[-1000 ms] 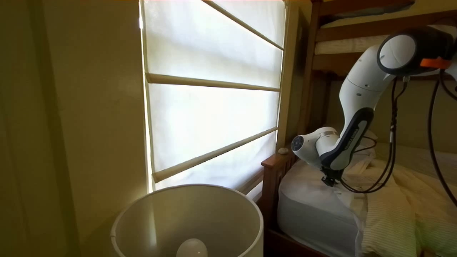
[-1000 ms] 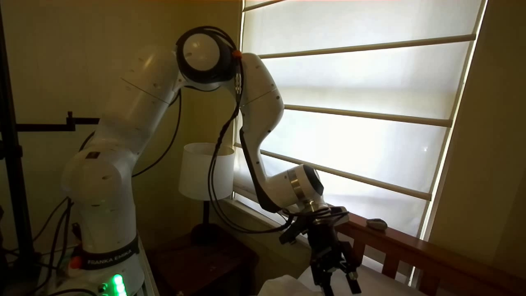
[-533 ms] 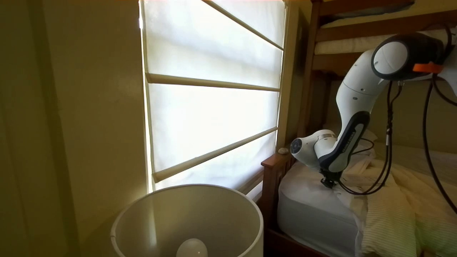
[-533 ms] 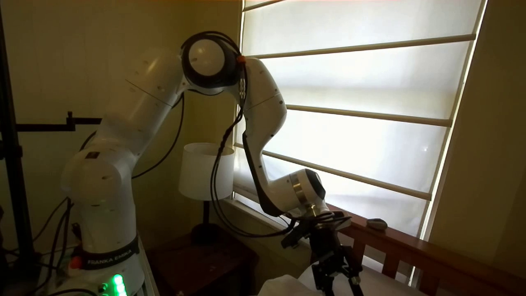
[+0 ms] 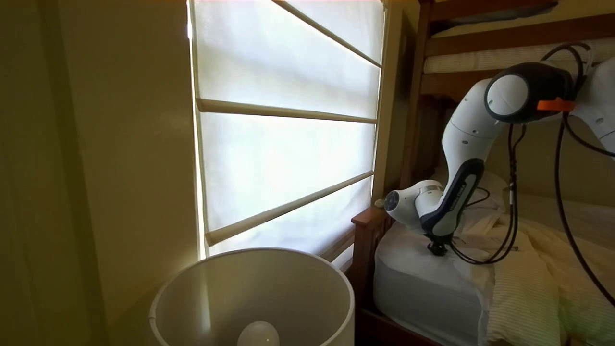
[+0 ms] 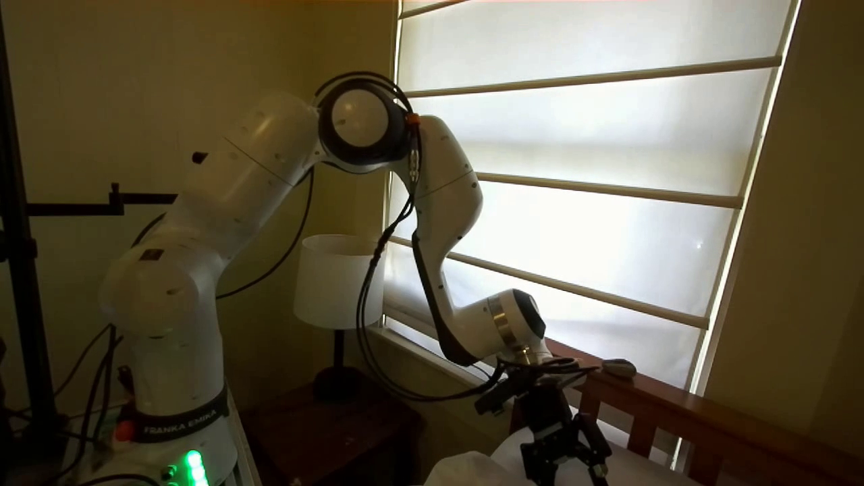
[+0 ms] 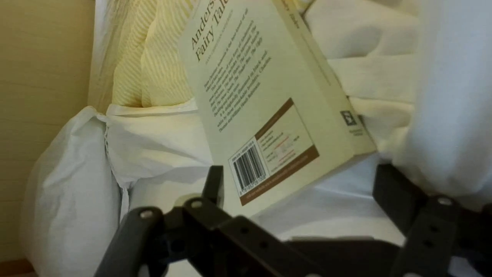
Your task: Pick up the book from the bed and place it on the nightstand
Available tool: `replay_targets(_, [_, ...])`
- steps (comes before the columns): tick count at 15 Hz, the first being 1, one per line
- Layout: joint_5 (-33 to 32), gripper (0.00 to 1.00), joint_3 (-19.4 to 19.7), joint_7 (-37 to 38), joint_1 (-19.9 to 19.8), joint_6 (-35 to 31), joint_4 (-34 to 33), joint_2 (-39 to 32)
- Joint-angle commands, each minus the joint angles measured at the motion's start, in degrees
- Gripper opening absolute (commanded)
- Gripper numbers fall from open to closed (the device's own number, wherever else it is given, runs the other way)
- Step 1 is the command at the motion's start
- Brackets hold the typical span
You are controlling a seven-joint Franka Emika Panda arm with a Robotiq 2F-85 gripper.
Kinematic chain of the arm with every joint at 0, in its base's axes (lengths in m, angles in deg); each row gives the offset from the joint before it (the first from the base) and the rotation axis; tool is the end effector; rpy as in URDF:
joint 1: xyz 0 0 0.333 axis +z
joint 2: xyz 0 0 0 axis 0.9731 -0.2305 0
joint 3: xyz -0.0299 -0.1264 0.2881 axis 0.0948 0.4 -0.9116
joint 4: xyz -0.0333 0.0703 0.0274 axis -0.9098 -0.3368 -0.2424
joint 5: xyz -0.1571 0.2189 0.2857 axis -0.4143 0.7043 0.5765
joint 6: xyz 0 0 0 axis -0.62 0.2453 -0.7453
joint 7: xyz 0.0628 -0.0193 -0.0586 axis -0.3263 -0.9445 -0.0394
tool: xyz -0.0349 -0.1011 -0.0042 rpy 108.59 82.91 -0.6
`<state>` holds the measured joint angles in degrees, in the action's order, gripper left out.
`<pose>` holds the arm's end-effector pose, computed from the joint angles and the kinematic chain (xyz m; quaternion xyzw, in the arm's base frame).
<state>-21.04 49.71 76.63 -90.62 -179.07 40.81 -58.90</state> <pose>0.4915 -0.3027 0.1535 0.8653 -0.0478 -0.1689 0.4695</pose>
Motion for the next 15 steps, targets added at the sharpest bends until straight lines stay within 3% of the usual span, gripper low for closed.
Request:
replay_targets(1, [4.64, 1.00, -0.01, -2.60, -0.37, 5.54, -3.34, -3.23])
replay_targets(7, [11.45, 1.00, 1.05, -4.07, -1.51, 18.50, -6.39, -8.73])
replay_targets(10, [17.25, 1.00, 0.77, -3.21, -2.76, 21.70, -8.88, -9.92])
replay_targets(12, [20.12, 1.00, 1.28, -1.12, -3.26, 21.53, -9.54, -9.08])
replay_targets(15, [17.67, 1.00, 2.44, 2.85, -3.71, 11.17, -5.19, -4.54])
